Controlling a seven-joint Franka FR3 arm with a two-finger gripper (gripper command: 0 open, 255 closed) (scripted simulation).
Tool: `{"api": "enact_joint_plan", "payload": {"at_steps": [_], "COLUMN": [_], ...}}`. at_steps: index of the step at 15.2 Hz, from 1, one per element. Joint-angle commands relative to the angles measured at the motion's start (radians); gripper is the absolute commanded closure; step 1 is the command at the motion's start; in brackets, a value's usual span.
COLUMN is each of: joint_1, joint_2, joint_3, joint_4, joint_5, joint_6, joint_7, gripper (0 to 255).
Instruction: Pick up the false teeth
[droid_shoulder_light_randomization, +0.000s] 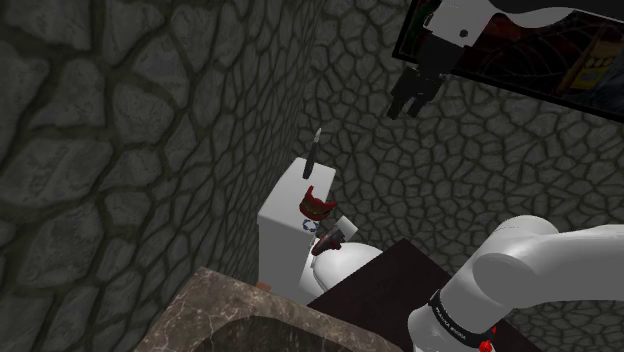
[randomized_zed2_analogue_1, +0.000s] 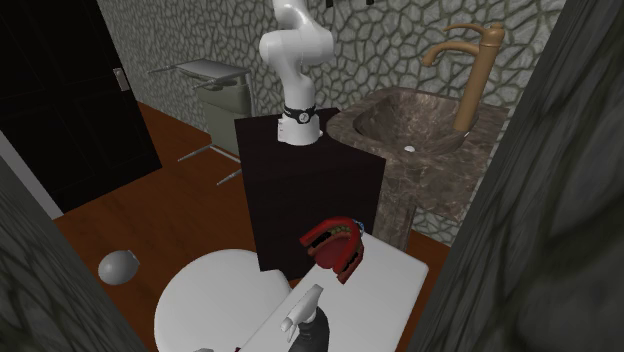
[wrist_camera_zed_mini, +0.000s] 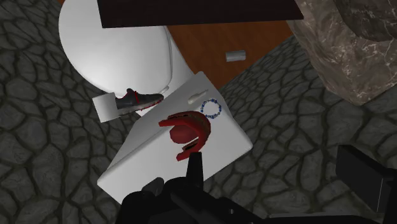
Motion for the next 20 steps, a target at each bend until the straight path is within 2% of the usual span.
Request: {"api": "enact_joint_plan", "payload": {"at_steps": [1, 11, 20], "joint_1": [0.000, -0.023, -0.042], "joint_2": [0.000, 0.232, 0.527], "joint_3": [0.000, 0.000, -0.002], "joint_4": [0.000, -0.118, -0.120], "joint_5": [0.000, 0.005, 0.007], "joint_6": [0.000, 0.291, 0.535], "joint_7": [0.000, 0.003, 0.007], "gripper": [0, 0, 0]}}
